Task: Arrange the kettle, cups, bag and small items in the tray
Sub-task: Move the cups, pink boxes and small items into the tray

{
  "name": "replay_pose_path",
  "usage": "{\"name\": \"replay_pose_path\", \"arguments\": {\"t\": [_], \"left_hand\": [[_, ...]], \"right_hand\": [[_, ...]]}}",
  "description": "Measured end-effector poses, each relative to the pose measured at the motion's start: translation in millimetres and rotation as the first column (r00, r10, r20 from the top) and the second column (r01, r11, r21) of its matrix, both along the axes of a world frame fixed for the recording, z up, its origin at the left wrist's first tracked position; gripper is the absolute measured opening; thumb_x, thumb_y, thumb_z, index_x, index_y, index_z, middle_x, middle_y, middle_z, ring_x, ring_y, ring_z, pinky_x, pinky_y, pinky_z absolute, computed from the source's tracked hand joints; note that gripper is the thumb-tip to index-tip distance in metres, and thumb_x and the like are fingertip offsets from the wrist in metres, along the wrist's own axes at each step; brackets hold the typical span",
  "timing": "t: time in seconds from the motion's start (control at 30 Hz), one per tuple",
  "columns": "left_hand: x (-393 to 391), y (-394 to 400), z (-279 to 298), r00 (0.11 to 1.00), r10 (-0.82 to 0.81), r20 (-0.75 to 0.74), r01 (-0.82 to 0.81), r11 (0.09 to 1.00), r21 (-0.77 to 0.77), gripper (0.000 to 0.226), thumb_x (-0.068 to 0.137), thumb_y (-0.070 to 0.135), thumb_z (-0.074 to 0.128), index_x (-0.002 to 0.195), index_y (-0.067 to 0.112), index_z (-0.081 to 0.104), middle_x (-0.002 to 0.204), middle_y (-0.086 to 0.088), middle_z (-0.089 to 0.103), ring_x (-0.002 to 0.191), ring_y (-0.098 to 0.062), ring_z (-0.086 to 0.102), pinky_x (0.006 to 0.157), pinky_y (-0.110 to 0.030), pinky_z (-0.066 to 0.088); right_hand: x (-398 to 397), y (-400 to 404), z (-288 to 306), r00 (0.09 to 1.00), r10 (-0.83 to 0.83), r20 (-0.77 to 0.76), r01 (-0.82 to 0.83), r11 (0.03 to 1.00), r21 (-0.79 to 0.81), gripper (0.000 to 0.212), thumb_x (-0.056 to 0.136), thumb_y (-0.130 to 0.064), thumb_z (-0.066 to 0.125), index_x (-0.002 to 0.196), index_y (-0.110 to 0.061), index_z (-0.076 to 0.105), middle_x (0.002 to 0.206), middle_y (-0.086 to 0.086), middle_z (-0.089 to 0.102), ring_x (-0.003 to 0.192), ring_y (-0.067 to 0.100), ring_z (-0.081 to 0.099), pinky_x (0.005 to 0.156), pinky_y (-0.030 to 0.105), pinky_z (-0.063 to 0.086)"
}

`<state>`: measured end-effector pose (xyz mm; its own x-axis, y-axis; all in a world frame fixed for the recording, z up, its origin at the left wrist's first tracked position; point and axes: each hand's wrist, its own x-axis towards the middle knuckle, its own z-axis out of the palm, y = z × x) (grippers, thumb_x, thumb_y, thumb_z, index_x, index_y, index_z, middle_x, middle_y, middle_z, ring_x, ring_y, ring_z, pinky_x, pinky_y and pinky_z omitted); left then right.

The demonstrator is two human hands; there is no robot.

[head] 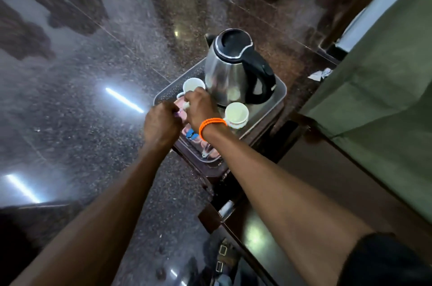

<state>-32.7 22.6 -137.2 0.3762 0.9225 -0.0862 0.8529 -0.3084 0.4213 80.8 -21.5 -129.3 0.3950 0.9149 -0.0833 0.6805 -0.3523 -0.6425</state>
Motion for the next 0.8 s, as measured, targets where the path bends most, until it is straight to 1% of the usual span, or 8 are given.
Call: {"name": "replay_pose_path", "arguments": {"t": [0.17, 0.27, 0.4, 0.5, 0.6, 0.63, 0.7, 0.8], "left_hand": [[-3, 5, -16, 0.996, -0.039, -0.076, 0.049, 0.991, 0.128, 0.019, 0.082, 0.024, 0.067, 0.097, 0.018, 0.078, 0.089, -0.020, 0.074, 0.096, -0.041, 0.062, 0.082, -0.043, 0.045], [-8, 8, -21, 0.998, -0.027, -0.059, 0.036, 0.986, 0.161, 0.023, 0.082, 0.024, 0.067, 0.103, 0.020, 0.077, 0.089, -0.018, 0.074, 0.100, -0.038, 0.060, 0.084, -0.044, 0.042], [-12, 9, -20, 0.996, -0.029, -0.081, 0.040, 0.990, 0.134, 0.035, 0.086, 0.033, 0.067, 0.118, 0.021, 0.073, 0.105, -0.015, 0.075, 0.108, -0.037, 0.060, 0.088, -0.044, 0.044], [-12, 4, -13, 0.998, -0.055, 0.003, 0.054, 0.991, 0.125, 0.038, 0.084, 0.031, 0.063, 0.119, 0.018, 0.071, 0.111, -0.015, 0.073, 0.109, -0.039, 0.058, 0.086, -0.046, 0.047], [-9, -5, -2, 0.988, -0.111, 0.106, 0.090, 0.979, 0.184, 0.043, 0.086, 0.031, 0.059, 0.126, 0.016, 0.066, 0.124, -0.013, 0.068, 0.118, -0.040, 0.057, 0.093, -0.049, 0.049], [-5, -9, 3, 0.987, -0.122, 0.108, 0.097, 0.972, 0.212, 0.045, 0.091, 0.032, 0.059, 0.133, 0.015, 0.061, 0.135, -0.013, 0.064, 0.127, -0.039, 0.054, 0.100, -0.050, 0.046], [3, -16, 16, 0.987, -0.120, 0.103, 0.089, 0.959, 0.267, 0.051, 0.101, 0.034, 0.054, 0.147, 0.012, 0.050, 0.155, -0.012, 0.050, 0.144, -0.034, 0.043, 0.114, -0.048, 0.036], [22, -29, 47, 0.984, -0.146, 0.101, 0.102, 0.931, 0.350, 0.057, 0.107, 0.040, 0.041, 0.157, 0.012, 0.036, 0.166, -0.010, 0.033, 0.156, -0.025, 0.026, 0.123, -0.044, 0.025]], "right_hand": [[-9, 10, -23, 0.976, 0.079, 0.205, -0.065, 0.995, -0.074, 0.033, 0.087, -0.014, 0.058, 0.119, -0.015, 0.065, 0.115, 0.013, 0.062, 0.110, 0.035, 0.062, 0.086, 0.042, 0.054], [-9, 12, -28, 0.972, 0.082, 0.220, -0.070, 0.996, -0.059, 0.035, 0.090, -0.014, 0.054, 0.124, -0.016, 0.063, 0.117, 0.012, 0.060, 0.111, 0.035, 0.060, 0.086, 0.043, 0.053], [-8, 12, -25, 0.981, 0.063, 0.183, -0.052, 0.997, -0.062, 0.041, 0.089, -0.017, 0.057, 0.130, -0.019, 0.059, 0.119, 0.012, 0.059, 0.113, 0.034, 0.057, 0.091, 0.044, 0.052], [-3, 2, -14, 0.980, 0.057, 0.189, -0.052, 0.998, -0.027, 0.040, 0.084, -0.028, 0.061, 0.122, -0.017, 0.063, 0.113, 0.011, 0.060, 0.109, 0.034, 0.057, 0.090, 0.045, 0.051], [4, -13, 1, 0.945, -0.002, 0.329, -0.046, 0.990, 0.136, 0.025, 0.084, -0.026, 0.059, 0.104, -0.015, 0.067, 0.103, 0.008, 0.064, 0.099, 0.031, 0.059, 0.084, 0.044, 0.049], [8, -19, 7, 0.918, -0.022, 0.395, -0.055, 0.982, 0.182, 0.021, 0.087, -0.025, 0.058, 0.103, -0.016, 0.067, 0.105, 0.006, 0.065, 0.101, 0.029, 0.059, 0.084, 0.043, 0.048], [16, -30, 21, 0.868, -0.022, 0.497, -0.103, 0.969, 0.224, 0.028, 0.095, -0.029, 0.052, 0.117, -0.017, 0.065, 0.122, 0.002, 0.064, 0.118, 0.024, 0.057, 0.094, 0.038, 0.044], [34, -55, 55, 0.837, -0.048, 0.545, -0.103, 0.965, 0.243, 0.043, 0.100, -0.030, 0.045, 0.140, -0.014, 0.054, 0.147, 0.004, 0.052, 0.140, 0.022, 0.044, 0.110, 0.038, 0.034]]}}
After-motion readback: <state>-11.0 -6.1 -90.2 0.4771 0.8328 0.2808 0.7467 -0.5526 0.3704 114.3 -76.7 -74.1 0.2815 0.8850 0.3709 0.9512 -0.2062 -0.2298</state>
